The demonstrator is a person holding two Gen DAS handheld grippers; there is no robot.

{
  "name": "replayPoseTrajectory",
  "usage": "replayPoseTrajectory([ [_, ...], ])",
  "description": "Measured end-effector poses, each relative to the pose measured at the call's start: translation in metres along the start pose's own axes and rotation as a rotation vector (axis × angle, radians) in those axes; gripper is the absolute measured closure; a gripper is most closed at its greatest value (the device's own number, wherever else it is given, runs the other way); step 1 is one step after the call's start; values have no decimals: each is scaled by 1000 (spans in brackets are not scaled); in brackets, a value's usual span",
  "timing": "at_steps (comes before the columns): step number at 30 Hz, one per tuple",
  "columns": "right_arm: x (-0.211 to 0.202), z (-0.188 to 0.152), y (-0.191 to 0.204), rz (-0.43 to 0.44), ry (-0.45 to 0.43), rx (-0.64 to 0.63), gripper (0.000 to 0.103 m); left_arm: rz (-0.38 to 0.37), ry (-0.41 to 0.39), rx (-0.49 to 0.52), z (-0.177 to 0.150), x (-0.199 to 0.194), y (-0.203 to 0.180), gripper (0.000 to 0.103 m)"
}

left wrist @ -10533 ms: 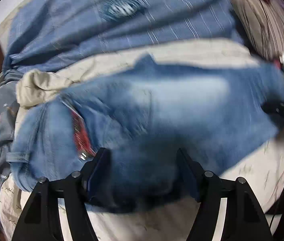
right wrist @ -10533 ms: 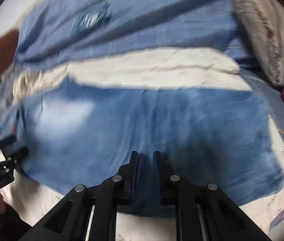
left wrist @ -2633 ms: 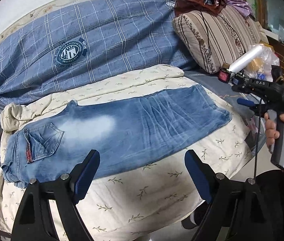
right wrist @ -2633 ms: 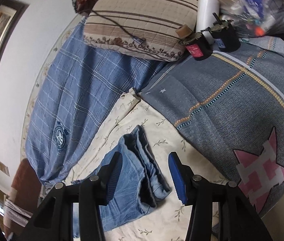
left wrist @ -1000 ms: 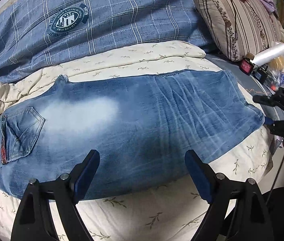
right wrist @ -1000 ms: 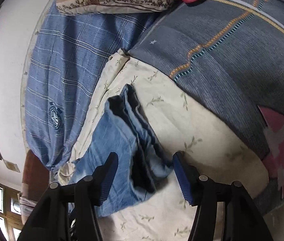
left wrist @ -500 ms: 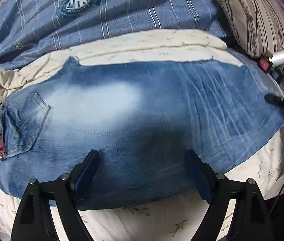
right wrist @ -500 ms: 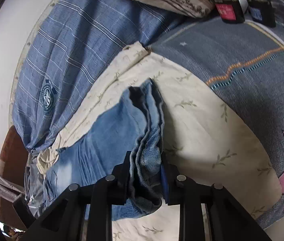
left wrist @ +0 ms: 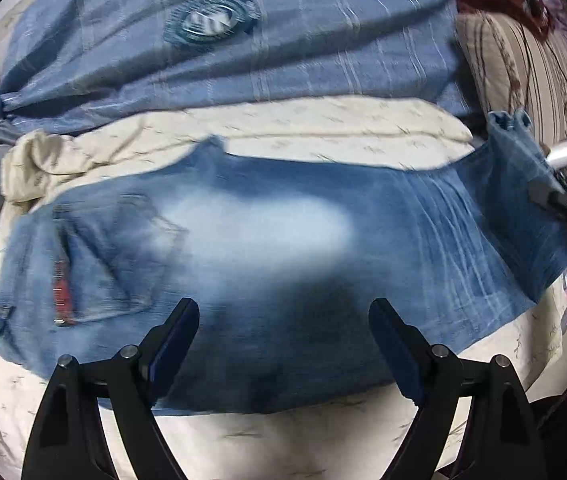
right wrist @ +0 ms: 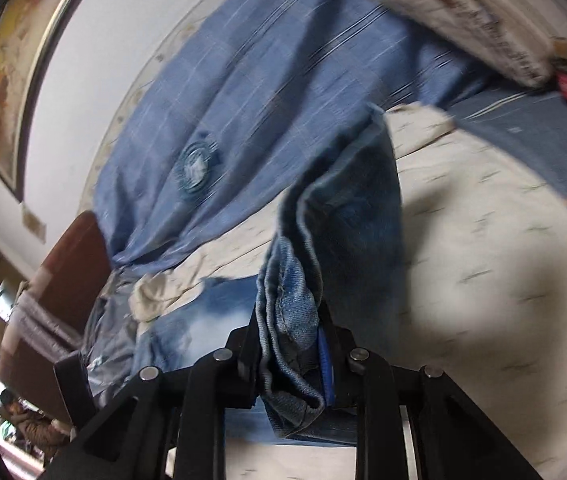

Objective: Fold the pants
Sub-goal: 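Close the right gripper on the leg hem and lift it, then lay the held leg over the other leg with the right gripper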

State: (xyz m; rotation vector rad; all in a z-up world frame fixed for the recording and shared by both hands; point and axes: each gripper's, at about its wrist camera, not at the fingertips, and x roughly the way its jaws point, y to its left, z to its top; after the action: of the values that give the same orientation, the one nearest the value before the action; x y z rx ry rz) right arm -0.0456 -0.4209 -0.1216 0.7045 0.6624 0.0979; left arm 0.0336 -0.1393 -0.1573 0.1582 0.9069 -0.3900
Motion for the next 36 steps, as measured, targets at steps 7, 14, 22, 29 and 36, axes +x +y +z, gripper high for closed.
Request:
replayPoseTrajectory([
  [7, 50, -23, 38, 68, 105, -1, 79, 5, -67, -110, 3, -18, 53, 16],
  [14, 113, -51, 48, 81, 333, 95, 49, 4, -108, -220, 3, -16, 91, 16],
  [22, 71, -28, 39, 137, 103, 90, 48, -71, -116, -134, -1, -8, 65, 16],
  [29, 81, 2, 14, 151, 87, 180, 46, -159, -125, -7, 6, 3, 11, 16],
  [36, 140, 13, 4, 101, 203, 264, 46, -106, 7, 34, 3, 41, -2, 16],
])
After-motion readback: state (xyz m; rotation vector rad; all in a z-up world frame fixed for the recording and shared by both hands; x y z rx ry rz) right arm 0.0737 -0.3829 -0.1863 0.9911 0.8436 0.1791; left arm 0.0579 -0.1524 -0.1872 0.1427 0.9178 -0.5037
